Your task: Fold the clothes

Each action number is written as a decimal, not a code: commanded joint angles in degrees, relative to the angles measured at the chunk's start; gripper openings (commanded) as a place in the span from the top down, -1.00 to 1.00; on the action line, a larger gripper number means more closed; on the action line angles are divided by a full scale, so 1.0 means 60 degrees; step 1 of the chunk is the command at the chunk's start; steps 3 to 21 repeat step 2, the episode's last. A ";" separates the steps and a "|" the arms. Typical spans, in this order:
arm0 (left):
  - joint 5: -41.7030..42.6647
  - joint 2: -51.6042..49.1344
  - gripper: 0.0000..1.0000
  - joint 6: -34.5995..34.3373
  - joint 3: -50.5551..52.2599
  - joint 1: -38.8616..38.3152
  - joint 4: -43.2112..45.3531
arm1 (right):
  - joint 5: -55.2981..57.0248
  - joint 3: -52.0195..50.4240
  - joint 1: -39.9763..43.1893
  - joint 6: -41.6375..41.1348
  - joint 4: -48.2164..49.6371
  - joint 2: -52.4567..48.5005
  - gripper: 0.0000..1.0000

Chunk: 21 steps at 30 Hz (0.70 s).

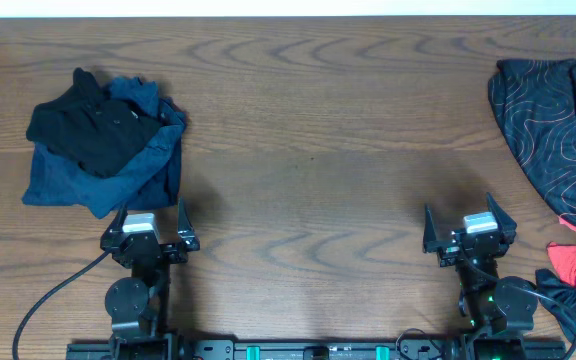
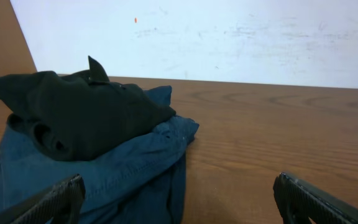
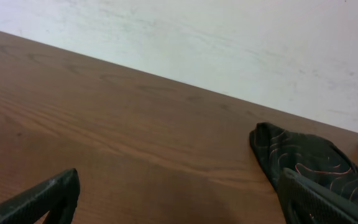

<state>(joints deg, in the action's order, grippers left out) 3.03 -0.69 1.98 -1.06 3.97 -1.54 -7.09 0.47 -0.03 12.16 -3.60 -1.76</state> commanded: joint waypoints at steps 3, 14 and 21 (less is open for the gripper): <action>0.0076 0.0076 -0.96 0.0131 0.0135 -0.0040 -0.0368 | -0.0080 0.0004 -0.0069 0.0091 -0.0047 0.0015 -0.99; 0.0076 0.0076 -0.96 0.0131 0.0135 -0.0040 -0.0368 | -0.0080 0.0004 -0.0069 0.0091 -0.0047 0.0015 -0.99; 0.0076 0.0076 -0.96 0.0131 0.0135 -0.0040 -0.0368 | -0.0080 0.0004 -0.0069 0.0091 -0.0047 0.0015 -0.99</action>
